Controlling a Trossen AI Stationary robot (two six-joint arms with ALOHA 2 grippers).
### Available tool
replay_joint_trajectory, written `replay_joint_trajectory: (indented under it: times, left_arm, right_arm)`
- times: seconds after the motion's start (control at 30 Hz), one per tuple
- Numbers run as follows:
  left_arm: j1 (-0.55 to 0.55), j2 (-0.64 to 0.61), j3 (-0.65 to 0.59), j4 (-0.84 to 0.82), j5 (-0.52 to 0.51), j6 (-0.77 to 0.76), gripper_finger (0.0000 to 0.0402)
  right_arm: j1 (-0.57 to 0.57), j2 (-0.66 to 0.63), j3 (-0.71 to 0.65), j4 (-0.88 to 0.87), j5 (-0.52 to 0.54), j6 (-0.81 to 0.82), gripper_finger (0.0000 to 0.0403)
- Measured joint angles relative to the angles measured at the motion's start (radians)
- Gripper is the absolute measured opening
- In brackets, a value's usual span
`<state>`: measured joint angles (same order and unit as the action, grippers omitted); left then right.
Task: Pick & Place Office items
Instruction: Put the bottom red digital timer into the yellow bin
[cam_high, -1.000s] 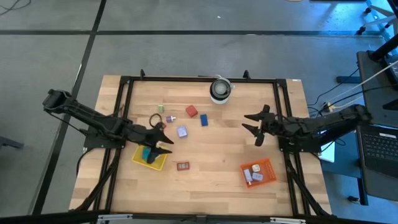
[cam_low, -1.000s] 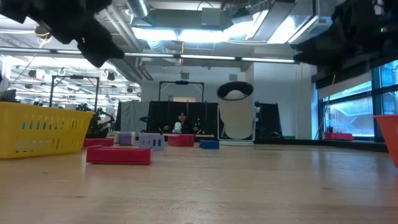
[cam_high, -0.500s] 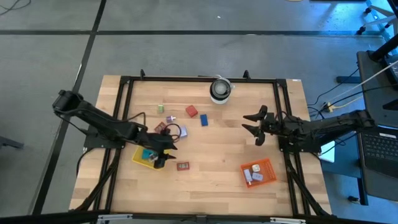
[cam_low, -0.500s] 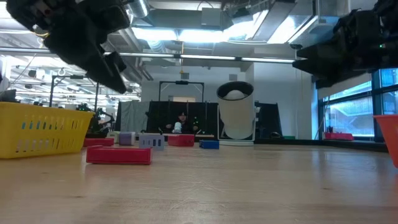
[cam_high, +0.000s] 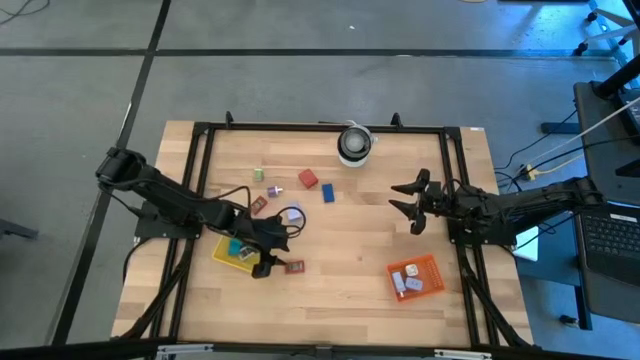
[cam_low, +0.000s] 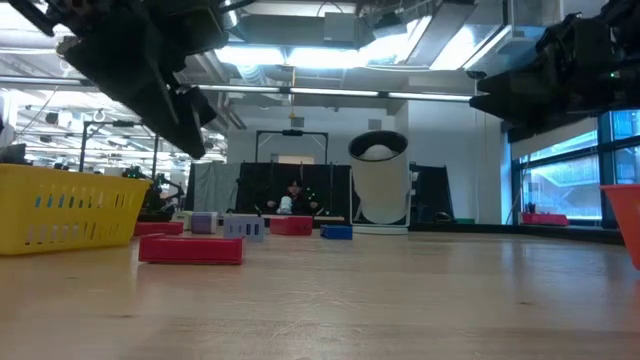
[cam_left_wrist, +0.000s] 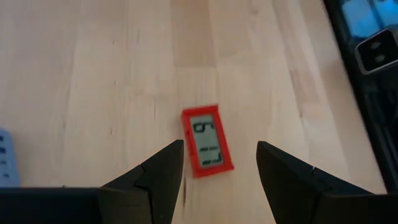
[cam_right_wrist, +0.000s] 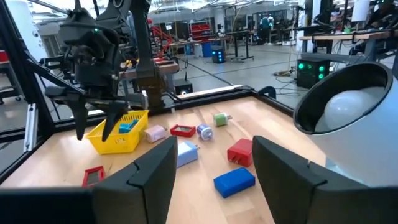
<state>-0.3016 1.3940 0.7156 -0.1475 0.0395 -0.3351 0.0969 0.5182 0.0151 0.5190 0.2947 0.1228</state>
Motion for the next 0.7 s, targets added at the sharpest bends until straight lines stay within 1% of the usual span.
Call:
replay_joint_trajectory:
  times: [0.33, 0.5, 0.57, 0.7]
  left_arm:
    - [0.001, 0.102, 0.001, -0.009, 0.033, -0.041, 0.0199]
    - [0.003, 0.112, 0.001, -0.006, 0.030, -0.070, 0.0199]
    - [0.002, 0.112, 0.001, -0.007, 0.010, -0.071, 0.0199]
    - [0.002, 0.112, 0.001, -0.006, -0.009, -0.077, 0.0215]
  right_arm:
    - [0.000, 0.000, 0.001, -0.003, -0.026, -0.025, 0.0210]
    - [0.000, 0.000, 0.001, -0.003, -0.026, -0.028, 0.0210]
    - [0.000, 0.000, 0.001, -0.003, -0.026, -0.030, 0.0210]
    - [0.000, 0.000, 0.001, -0.003, -0.041, -0.030, 0.0210]
